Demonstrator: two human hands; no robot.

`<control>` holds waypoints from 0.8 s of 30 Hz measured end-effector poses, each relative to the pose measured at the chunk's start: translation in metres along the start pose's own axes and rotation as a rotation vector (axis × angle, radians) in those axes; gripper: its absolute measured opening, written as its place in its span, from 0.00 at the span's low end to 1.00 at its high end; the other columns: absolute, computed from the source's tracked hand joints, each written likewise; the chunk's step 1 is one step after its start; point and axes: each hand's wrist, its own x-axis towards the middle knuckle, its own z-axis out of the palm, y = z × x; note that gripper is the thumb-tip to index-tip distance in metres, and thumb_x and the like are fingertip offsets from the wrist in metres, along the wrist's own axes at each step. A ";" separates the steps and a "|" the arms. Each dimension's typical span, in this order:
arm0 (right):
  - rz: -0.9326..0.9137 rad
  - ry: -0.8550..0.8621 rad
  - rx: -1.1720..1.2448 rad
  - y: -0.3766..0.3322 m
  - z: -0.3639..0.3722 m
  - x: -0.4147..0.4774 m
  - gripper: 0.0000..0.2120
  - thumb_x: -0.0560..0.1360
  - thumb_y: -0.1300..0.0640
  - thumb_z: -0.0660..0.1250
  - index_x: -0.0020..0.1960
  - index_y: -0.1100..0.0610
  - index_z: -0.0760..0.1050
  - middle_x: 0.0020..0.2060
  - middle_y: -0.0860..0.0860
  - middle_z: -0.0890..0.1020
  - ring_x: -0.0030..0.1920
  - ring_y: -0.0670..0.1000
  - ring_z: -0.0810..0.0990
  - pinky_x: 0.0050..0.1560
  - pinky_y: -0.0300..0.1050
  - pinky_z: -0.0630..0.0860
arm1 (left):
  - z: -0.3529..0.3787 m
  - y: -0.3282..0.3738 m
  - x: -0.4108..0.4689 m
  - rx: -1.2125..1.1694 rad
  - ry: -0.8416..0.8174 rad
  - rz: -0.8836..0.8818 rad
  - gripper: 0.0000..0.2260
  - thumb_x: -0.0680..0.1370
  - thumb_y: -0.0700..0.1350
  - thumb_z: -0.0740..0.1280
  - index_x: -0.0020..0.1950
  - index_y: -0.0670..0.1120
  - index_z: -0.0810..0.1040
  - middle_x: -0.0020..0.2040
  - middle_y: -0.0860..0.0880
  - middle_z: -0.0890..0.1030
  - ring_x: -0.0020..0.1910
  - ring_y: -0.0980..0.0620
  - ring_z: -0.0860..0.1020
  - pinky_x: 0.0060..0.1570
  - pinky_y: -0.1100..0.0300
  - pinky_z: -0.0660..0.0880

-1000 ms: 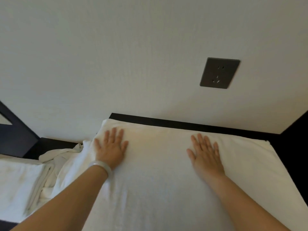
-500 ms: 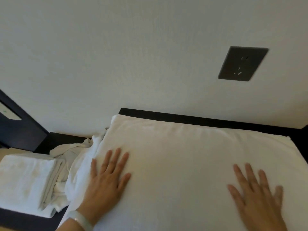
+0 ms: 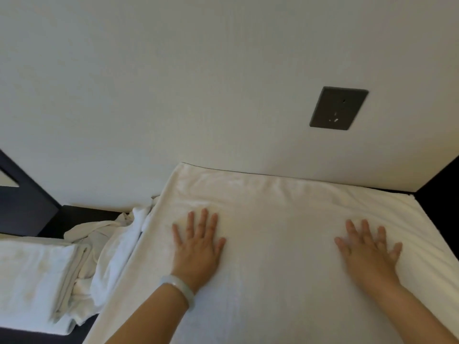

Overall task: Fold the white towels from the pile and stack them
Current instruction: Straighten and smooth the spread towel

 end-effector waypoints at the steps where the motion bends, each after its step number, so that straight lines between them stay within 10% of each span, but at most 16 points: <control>1: -0.062 0.041 -0.008 -0.021 0.002 -0.012 0.29 0.81 0.38 0.40 0.80 0.43 0.43 0.80 0.47 0.44 0.80 0.55 0.42 0.75 0.67 0.45 | 0.000 0.006 -0.009 0.000 0.007 0.059 0.29 0.80 0.64 0.38 0.80 0.57 0.43 0.80 0.53 0.41 0.79 0.45 0.42 0.73 0.34 0.41; 4: -0.343 0.062 0.013 -0.085 0.024 -0.062 0.35 0.76 0.34 0.31 0.80 0.44 0.49 0.80 0.47 0.52 0.80 0.55 0.51 0.73 0.70 0.47 | 0.003 -0.001 -0.024 -0.029 0.009 0.204 0.28 0.81 0.62 0.44 0.79 0.56 0.58 0.79 0.51 0.58 0.78 0.44 0.57 0.71 0.32 0.51; 8: -0.356 0.065 -0.013 -0.098 0.045 -0.071 0.39 0.69 0.34 0.24 0.79 0.42 0.36 0.79 0.43 0.38 0.79 0.50 0.38 0.75 0.63 0.35 | -0.005 -0.072 0.007 0.025 0.008 -0.061 0.27 0.81 0.63 0.41 0.79 0.59 0.41 0.81 0.54 0.43 0.80 0.50 0.43 0.75 0.38 0.45; 12: -0.360 0.086 -0.048 -0.096 0.045 -0.070 0.36 0.72 0.33 0.22 0.79 0.41 0.34 0.79 0.42 0.36 0.79 0.49 0.35 0.75 0.62 0.35 | -0.032 -0.105 0.020 -0.103 -0.026 -0.324 0.27 0.83 0.60 0.44 0.81 0.51 0.46 0.81 0.48 0.49 0.79 0.42 0.49 0.74 0.38 0.50; 16: -0.357 0.074 -0.013 -0.095 0.044 -0.073 0.34 0.75 0.34 0.30 0.79 0.41 0.37 0.79 0.42 0.38 0.79 0.49 0.36 0.76 0.61 0.35 | -0.016 -0.046 -0.028 0.017 0.080 0.185 0.27 0.81 0.58 0.48 0.76 0.48 0.68 0.75 0.44 0.67 0.73 0.40 0.67 0.67 0.33 0.64; 19: -0.358 0.091 -0.006 -0.094 0.044 -0.073 0.30 0.80 0.36 0.39 0.80 0.41 0.39 0.79 0.43 0.40 0.79 0.49 0.37 0.76 0.61 0.35 | -0.005 -0.034 -0.053 0.005 -0.044 0.253 0.28 0.80 0.62 0.44 0.79 0.56 0.57 0.80 0.50 0.56 0.78 0.46 0.56 0.74 0.38 0.50; 24: -0.389 0.000 0.233 -0.075 0.026 -0.080 0.28 0.84 0.43 0.49 0.80 0.45 0.44 0.80 0.45 0.44 0.79 0.46 0.39 0.77 0.52 0.35 | -0.028 -0.075 -0.024 -0.034 -0.076 -0.213 0.27 0.83 0.59 0.43 0.80 0.55 0.43 0.81 0.50 0.42 0.79 0.46 0.43 0.75 0.37 0.46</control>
